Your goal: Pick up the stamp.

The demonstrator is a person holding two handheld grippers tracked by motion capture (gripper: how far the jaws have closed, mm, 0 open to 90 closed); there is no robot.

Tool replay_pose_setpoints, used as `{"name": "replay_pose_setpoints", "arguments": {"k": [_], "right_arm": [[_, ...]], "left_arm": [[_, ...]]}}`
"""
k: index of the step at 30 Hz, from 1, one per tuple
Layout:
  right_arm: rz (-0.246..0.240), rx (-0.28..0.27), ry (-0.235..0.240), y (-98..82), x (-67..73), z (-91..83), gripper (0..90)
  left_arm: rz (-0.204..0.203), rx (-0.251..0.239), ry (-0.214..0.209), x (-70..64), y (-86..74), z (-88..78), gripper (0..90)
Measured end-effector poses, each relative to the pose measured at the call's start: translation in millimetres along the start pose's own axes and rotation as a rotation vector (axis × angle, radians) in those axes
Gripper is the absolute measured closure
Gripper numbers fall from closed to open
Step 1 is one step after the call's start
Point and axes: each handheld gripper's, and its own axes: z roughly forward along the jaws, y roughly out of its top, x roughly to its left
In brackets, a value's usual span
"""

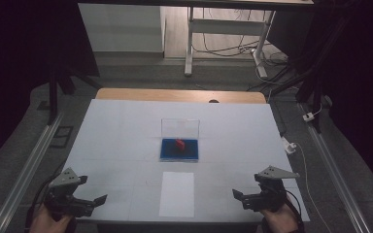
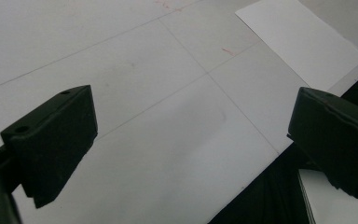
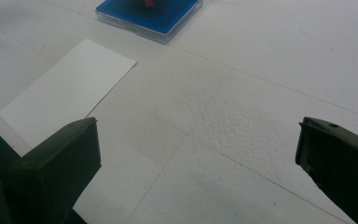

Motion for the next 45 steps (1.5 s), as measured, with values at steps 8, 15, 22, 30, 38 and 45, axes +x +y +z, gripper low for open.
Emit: {"name": "replay_pose_setpoints", "arguments": {"k": [8,15,22,30,38,45], "right_arm": [[-0.002,-0.001,0.0,0.4,0.3,1.1,0.0],[-0.021,0.0,0.0,0.9,2.1,1.4,0.0],[-0.015,0.001,0.002,1.5,1.9,1.8,0.0],[-0.025,0.009,0.003,2.8,2.7,2.4,0.0],[-0.066,0.005,0.014,8.5,8.1,2.9,0.0],[-0.092,-0.014,0.024,16.1,11.1,3.8,0.0]], "left_arm": [[-0.005,-0.003,0.0,0.1,-0.5,-0.3,1.6],[-0.007,-0.007,-0.002,0.4,-1.5,-1.4,1.7],[-0.007,-0.005,-0.003,0.5,-1.7,-1.4,1.8],[-0.005,-0.003,0.001,-0.2,-2.0,-1.6,1.8],[-0.005,-0.002,0.001,-0.3,-2.1,-1.4,1.9],[-0.002,-0.002,0.0,-0.5,-2.1,-1.2,1.9]]}}
